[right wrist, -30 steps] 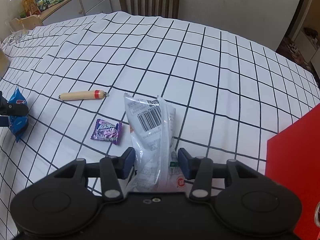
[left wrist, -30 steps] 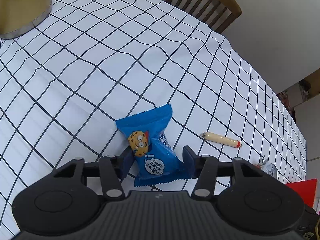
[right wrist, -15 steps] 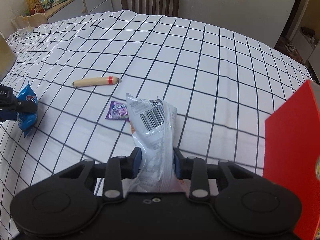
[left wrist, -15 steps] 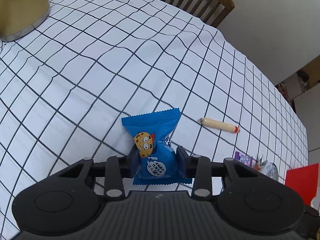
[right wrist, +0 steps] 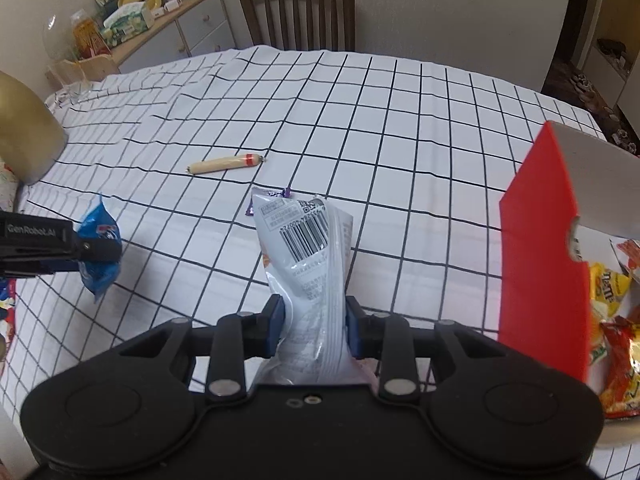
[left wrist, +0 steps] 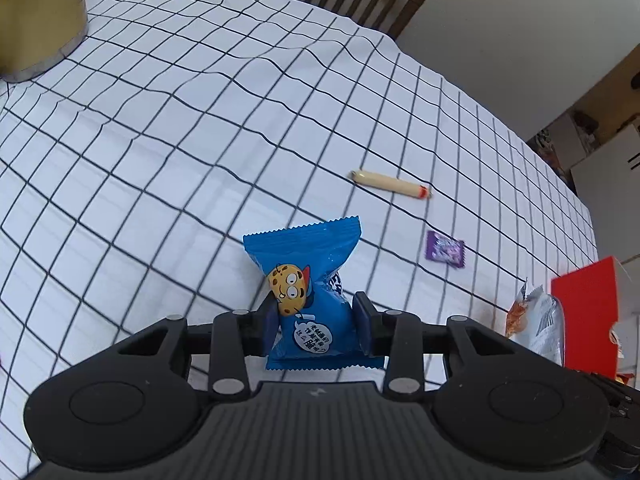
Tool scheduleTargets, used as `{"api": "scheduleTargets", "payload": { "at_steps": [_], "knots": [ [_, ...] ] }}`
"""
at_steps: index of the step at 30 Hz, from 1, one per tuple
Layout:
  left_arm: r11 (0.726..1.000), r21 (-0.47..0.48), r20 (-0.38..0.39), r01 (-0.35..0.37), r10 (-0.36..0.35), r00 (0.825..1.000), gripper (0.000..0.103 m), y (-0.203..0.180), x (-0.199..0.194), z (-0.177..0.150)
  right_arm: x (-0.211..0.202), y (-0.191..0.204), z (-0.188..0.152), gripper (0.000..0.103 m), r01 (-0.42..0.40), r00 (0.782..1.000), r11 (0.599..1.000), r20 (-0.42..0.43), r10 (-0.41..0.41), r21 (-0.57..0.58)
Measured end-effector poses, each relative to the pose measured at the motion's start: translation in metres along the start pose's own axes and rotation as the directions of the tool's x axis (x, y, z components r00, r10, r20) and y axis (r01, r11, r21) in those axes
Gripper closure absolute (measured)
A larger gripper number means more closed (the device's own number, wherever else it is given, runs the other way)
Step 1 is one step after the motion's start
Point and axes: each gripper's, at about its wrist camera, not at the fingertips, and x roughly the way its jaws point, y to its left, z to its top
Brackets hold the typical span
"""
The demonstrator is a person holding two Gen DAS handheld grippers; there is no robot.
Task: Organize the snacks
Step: 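Carry the clear bag and blue cookie packet with both tools toward the red box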
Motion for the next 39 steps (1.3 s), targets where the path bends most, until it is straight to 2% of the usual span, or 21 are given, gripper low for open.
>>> {"api": "scheduleTargets", "payload": {
  "at_steps": [12,28,31,32,39],
  "knots": [
    [0.995,0.082,0.014,0.048,-0.049,0.999,0.065,-0.055,-0.044,-0.043,-0.073,-0.034,-0.022,0.073,-0.074,0.995,0.996,0.074,0.071,0.041],
    [0.960,0.241,0.023,0.142,-0.152,0.988,0.065,-0.168,-0.078,-0.089,-0.139,-0.100,-0.044,0.074,-0.071,0.986,0.996,0.156,0.061,0.059],
    [0.952,0.265,0.024,0.150,-0.162,0.987,0.065,-0.188,-0.079,-0.096,-0.147,-0.114,-0.046,0.082,-0.060,0.985,0.996,0.167,0.049,0.063],
    [0.950,0.273,0.023,0.152,-0.164,0.986,0.065,-0.195,-0.079,-0.098,-0.150,-0.119,-0.047,0.089,-0.059,0.984,0.996,0.172,0.047,0.067],
    [0.935,0.316,0.023,0.163,-0.179,0.983,0.065,-0.237,-0.074,-0.110,-0.156,-0.158,-0.054,0.094,-0.040,0.984,0.994,0.175,0.022,0.104]
  ]
}}
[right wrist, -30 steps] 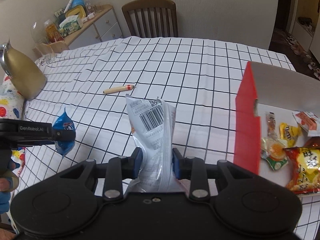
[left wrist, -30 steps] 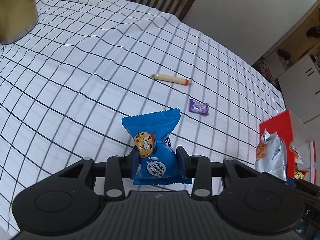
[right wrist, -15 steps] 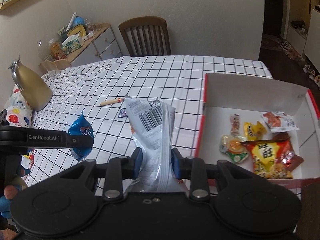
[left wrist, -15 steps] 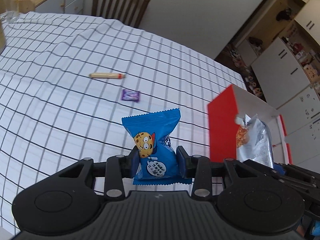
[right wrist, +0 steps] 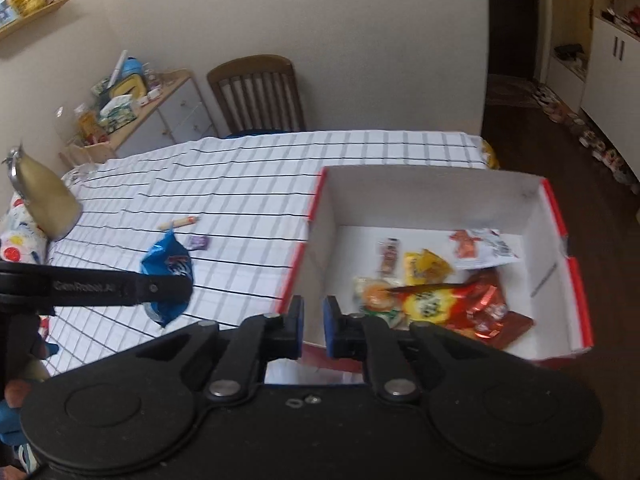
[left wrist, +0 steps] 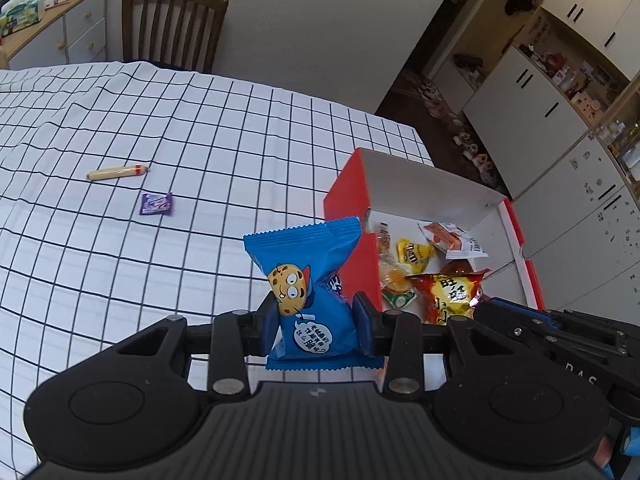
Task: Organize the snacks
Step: 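Carry the clear bag and blue cookie packet with both tools toward the red box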
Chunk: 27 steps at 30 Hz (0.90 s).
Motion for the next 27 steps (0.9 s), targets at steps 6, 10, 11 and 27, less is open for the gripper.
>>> {"api": "scheduleTargets", "payload": {
  "at_steps": [6,10,11,27],
  "knots": [
    [1.000,0.002,-0.007,-0.006,0.006,1.000,0.065,-0.009,0.005,-0.006,-0.006,-0.027,-0.012,0.086,-0.037,0.998,0.999,-0.048,0.035,-0.028],
    [1.000,-0.007,-0.029,-0.027,0.026,0.999,0.065,-0.004,0.013,-0.011,-0.007,-0.043,-0.023,0.080,-0.039,0.996,0.998,-0.086,0.036,-0.041],
    [0.999,-0.011,-0.034,-0.030,0.030,0.999,0.065,-0.002,0.014,-0.012,-0.007,-0.045,-0.026,0.079,-0.053,0.993,0.998,-0.104,0.049,-0.040],
    [0.997,-0.050,-0.055,-0.058,0.056,0.997,0.065,0.004,0.017,-0.025,0.045,-0.066,-0.087,0.034,-0.107,0.928,0.937,-0.371,-0.026,-0.332]
  ]
}}
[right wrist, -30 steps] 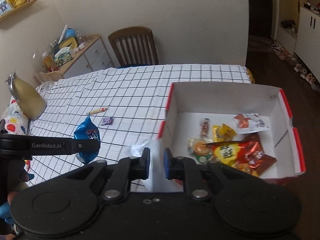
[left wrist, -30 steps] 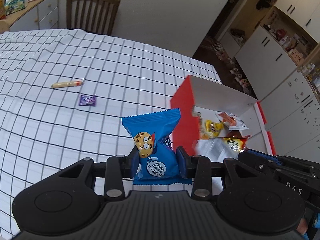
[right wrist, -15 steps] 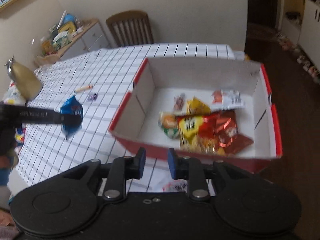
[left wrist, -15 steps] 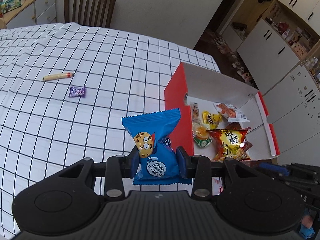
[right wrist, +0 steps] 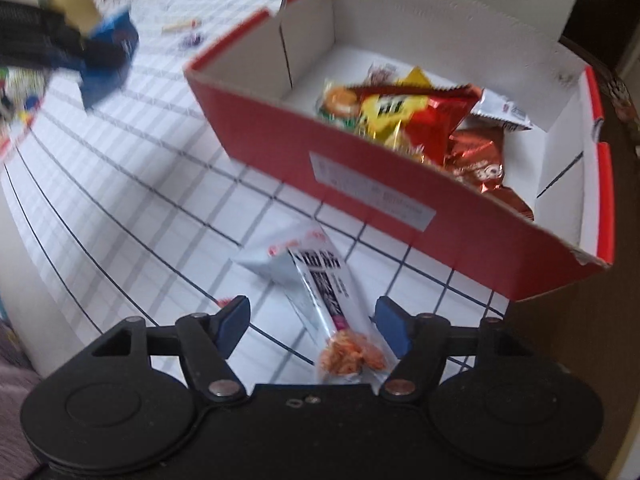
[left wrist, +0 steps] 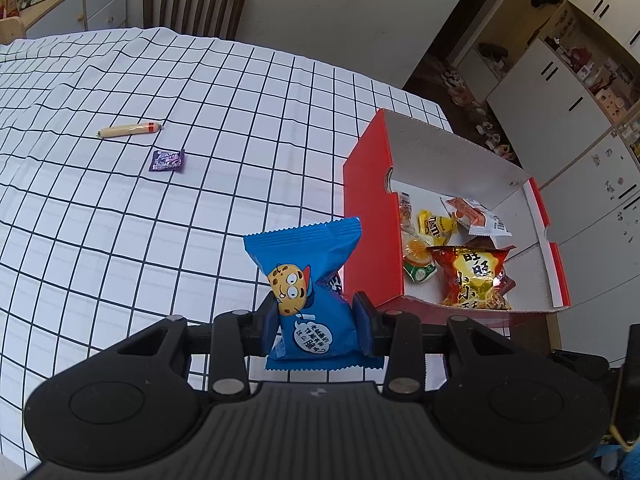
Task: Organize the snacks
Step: 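Carry the clear bag and blue cookie packet with both tools toward the red box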
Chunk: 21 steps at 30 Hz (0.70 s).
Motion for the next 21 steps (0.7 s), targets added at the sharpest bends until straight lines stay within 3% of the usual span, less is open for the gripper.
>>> {"api": "scheduleTargets", "payload": {
  "at_steps": [15,21],
  "knots": [
    [1.000,-0.006,-0.009,-0.020,0.020,1.000,0.065,-0.002,-0.005,-0.015,0.031,0.000,-0.003,0.051,0.048,0.998,0.998,-0.048,-0.050,-0.046],
    [1.000,-0.001,-0.010,-0.021,0.021,1.000,0.065,-0.006,-0.005,-0.017,0.029,0.000,-0.007,0.071,0.070,0.997,0.997,-0.032,-0.072,-0.039]
  ]
}}
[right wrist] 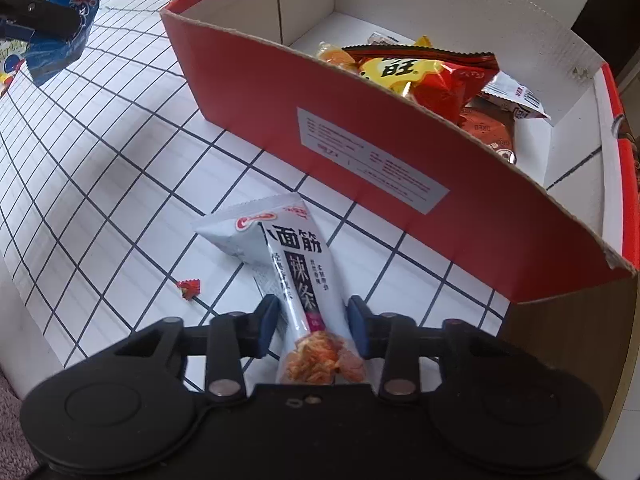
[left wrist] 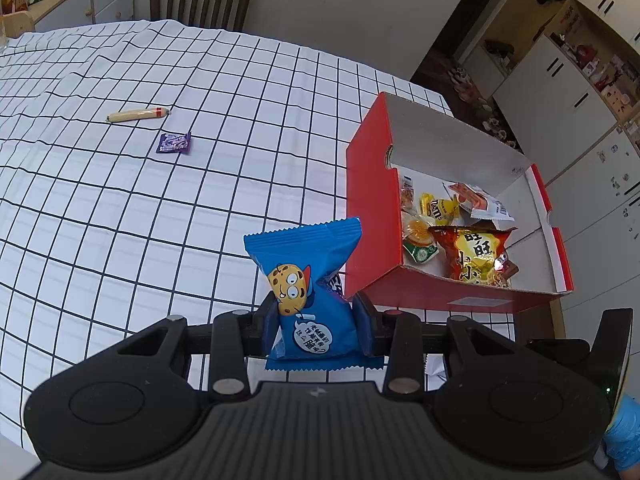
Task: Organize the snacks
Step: 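Carry the clear bag and blue cookie packet with both tools toward the red box, then lower the blue cookie packet into the box with the left tool while the right tool lowers the clear bag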
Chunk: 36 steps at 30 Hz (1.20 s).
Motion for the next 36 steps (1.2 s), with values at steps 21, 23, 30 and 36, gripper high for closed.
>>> {"api": "scheduleTargets", "payload": {
  "at_steps": [21,23,30,36],
  "knots": [
    [0.996,0.075,-0.005,0.053,-0.052,0.999,0.065,-0.036,0.002,-0.005,-0.074,-0.003,-0.020,0.081,0.004,0.987,0.991,0.161,-0.025,0.130],
    [0.995,0.084,-0.003,0.057,-0.057,0.998,0.065,-0.039,0.001,-0.005,-0.084,-0.007,-0.021,0.081,-0.002,0.982,0.988,0.185,-0.027,0.155],
    [0.991,0.108,0.007,0.073,-0.074,0.997,0.065,-0.050,-0.001,0.000,-0.117,-0.017,-0.015,0.081,-0.017,0.965,0.977,0.260,-0.040,0.212],
    [0.986,0.146,0.034,0.084,-0.090,0.995,0.065,-0.064,-0.006,0.006,-0.137,-0.029,-0.004,0.081,-0.006,0.946,0.970,0.315,-0.074,0.244]
  ]
}}
